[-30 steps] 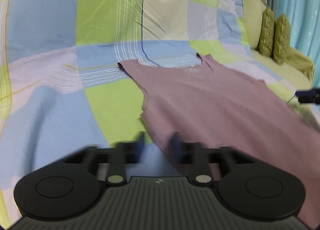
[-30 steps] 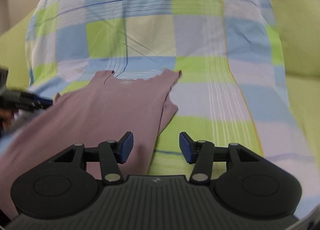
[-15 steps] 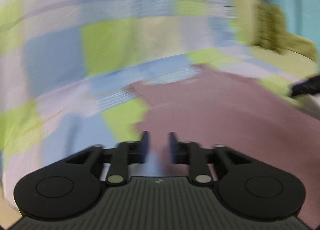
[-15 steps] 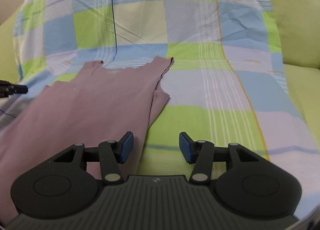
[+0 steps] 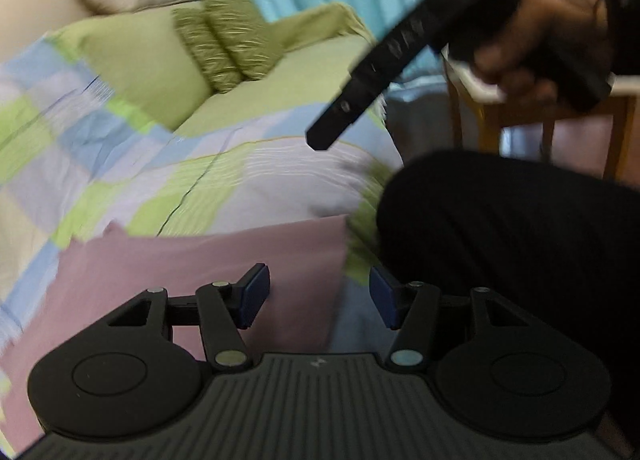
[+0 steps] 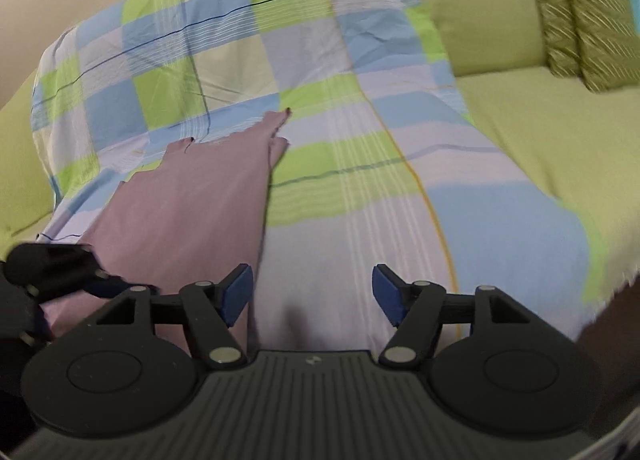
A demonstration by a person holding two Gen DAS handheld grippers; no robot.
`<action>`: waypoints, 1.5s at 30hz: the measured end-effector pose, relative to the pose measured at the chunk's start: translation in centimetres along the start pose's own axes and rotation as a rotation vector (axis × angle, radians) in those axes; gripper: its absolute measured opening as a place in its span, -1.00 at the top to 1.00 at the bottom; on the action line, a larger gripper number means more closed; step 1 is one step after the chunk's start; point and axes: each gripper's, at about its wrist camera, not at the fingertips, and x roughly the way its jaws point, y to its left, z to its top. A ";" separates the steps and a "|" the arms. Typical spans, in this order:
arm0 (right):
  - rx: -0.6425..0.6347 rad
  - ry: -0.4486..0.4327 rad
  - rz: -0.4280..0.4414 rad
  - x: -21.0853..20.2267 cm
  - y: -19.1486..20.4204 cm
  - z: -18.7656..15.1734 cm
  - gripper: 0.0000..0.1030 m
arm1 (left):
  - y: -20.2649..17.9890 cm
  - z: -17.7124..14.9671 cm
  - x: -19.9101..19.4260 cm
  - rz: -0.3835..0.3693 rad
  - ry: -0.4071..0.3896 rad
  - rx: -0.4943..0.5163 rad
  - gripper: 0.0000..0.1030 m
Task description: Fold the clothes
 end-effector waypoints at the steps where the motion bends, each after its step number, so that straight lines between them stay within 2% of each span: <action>1: 0.006 -0.002 -0.002 -0.3 -0.2 -0.4 -0.29 | 0.2 0.2 0.5 -0.001 0.006 -0.023 0.00; 2: 0.010 -0.003 -0.003 -0.6 -0.5 -0.7 -0.33 | 0.9 0.4 0.7 -0.017 0.011 -0.079 0.19; 3: 0.016 -0.003 -0.003 -0.7 -0.7 -1.0 -0.33 | 1.8 0.5 0.6 -0.035 0.007 -0.141 0.70; 5: 0.028 -0.003 0.000 -0.9 -1.2 -1.4 -0.33 | 4.2 0.4 -0.6 -0.054 -0.034 -0.297 0.78; 6: 0.034 -0.005 0.006 -0.9 -1.4 -1.5 -0.33 | 4.9 0.3 -1.2 -0.054 -0.045 -0.339 0.81; 10: 0.054 -0.011 0.040 0.1 -1.6 -1.5 -0.35 | 6.4 -0.6 -2.6 0.027 -0.050 -0.415 1.00; 13: 0.060 -0.007 0.075 1.3 -1.2 -1.4 -0.35 | 7.3 -1.5 -3.4 0.058 -0.045 -0.469 1.00; 17: 0.042 -0.008 0.115 2.6 -0.2 -0.9 -0.35 | 7.2 -2.2 -5.3 0.086 -0.042 -0.486 1.00; 21: -0.002 -0.009 0.113 4.5 0.2 0.0 -0.35 | 6.9 -2.5 -4.9 0.083 -0.020 -0.475 1.00; 24: 0.005 0.019 0.135 6.8 0.0 1.1 -0.35 | 6.6 -2.2 -4.2 0.054 -0.010 -0.452 0.99; 26: 0.021 0.051 0.178 7.9 -0.1 1.7 -0.34 | 5.5 -1.8 -4.1 0.018 -0.009 -0.391 0.87; 27: 0.043 0.080 0.227 8.4 -0.1 2.0 -0.34 | 4.8 -1.6 -4.0 0.000 -0.006 -0.343 0.63; 28: 0.053 0.085 0.241 8.4 -0.2 2.2 -0.34 | 3.8 -1.4 -3.8 -0.001 0.000 -0.280 0.39; 30: 0.061 0.077 0.239 7.8 -0.5 2.3 -0.34 | 2.2 -1.0 -3.3 0.005 0.002 -0.179 0.34; 34: 0.128 0.038 0.198 5.7 -2.0 1.6 -0.34 | 0.7 0.3 -1.2 -0.004 -0.010 -0.084 0.33; 36: 0.154 0.028 0.173 4.8 -2.5 1.0 -0.34 | 0.5 1.0 0.3 0.020 0.003 -0.050 0.34; 37: 0.166 0.023 0.160 4.4 -2.8 0.7 -0.34 | 0.7 1.3 0.9 0.022 0.012 -0.059 0.40; 38: 0.177 0.020 0.147 4.0 -3.1 0.3 -0.34 | 0.9 1.6 1.3 0.023 0.018 -0.073 0.53; 39: 0.191 0.018 0.134 3.5 -3.5 -0.2 -0.34 | 1.4 1.8 1.3 0.018 0.010 -0.106 0.93; 40: 0.200 0.017 0.129 3.1 -3.6 -0.5 -0.34 | 1.9 2.0 1.2 0.015 -0.003 -0.147 1.00; 42: 0.207 0.017 0.124 2.6 -3.8 -1.0 -0.34 | 3.3 1.9 -0.1 0.046 -0.043 -0.236 1.00; 44: 0.195 0.017 0.123 2.4 -3.7 -1.1 -0.34 | 4.1 1.5 -0.9 0.078 -0.054 -0.268 1.00; 45: 0.186 0.017 0.128 2.4 -3.3 -1.1 -0.34 | 4.8 0.9 -1.8 0.122 -0.055 -0.293 1.00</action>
